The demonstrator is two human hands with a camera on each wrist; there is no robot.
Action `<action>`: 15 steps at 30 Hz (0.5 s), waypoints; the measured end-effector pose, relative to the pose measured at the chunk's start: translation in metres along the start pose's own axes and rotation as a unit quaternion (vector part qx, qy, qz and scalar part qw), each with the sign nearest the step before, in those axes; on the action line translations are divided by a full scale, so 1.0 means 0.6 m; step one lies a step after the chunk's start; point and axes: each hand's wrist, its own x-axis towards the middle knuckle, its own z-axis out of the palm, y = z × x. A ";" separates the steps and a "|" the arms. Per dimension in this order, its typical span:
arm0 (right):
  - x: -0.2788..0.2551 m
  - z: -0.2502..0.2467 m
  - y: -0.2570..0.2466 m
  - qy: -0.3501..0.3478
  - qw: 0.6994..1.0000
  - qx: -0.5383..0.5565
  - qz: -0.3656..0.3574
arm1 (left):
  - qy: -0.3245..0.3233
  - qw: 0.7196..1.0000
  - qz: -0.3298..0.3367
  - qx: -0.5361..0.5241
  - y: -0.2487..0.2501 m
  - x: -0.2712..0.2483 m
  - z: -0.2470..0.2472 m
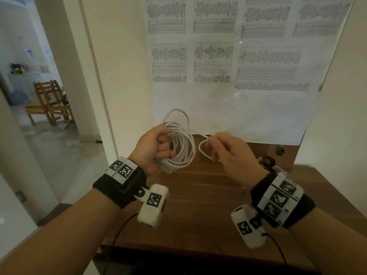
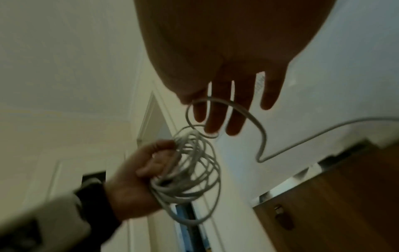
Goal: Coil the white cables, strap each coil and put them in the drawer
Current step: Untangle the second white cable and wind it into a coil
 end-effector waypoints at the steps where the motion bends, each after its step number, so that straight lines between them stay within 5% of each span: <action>1: 0.002 0.000 0.013 0.024 1.000 -0.011 -0.006 | -0.012 1.000 -0.006 -0.010 0.001 -0.002 -0.002; 7: 0.001 -0.008 0.081 0.009 0.994 -0.095 0.059 | -0.112 0.981 -0.051 -0.152 0.022 -0.015 -0.019; 11: -0.008 0.006 0.073 -0.034 0.992 -0.098 0.066 | -0.253 0.913 -0.105 -0.302 0.022 -0.015 -0.025; 13: -0.014 0.020 0.059 -0.077 0.991 -0.096 0.055 | -0.237 0.922 -0.079 -0.297 0.022 -0.017 -0.010; 15: -0.019 0.031 0.041 -0.092 0.992 -0.084 0.035 | -0.155 0.952 -0.029 -0.261 0.021 -0.019 0.011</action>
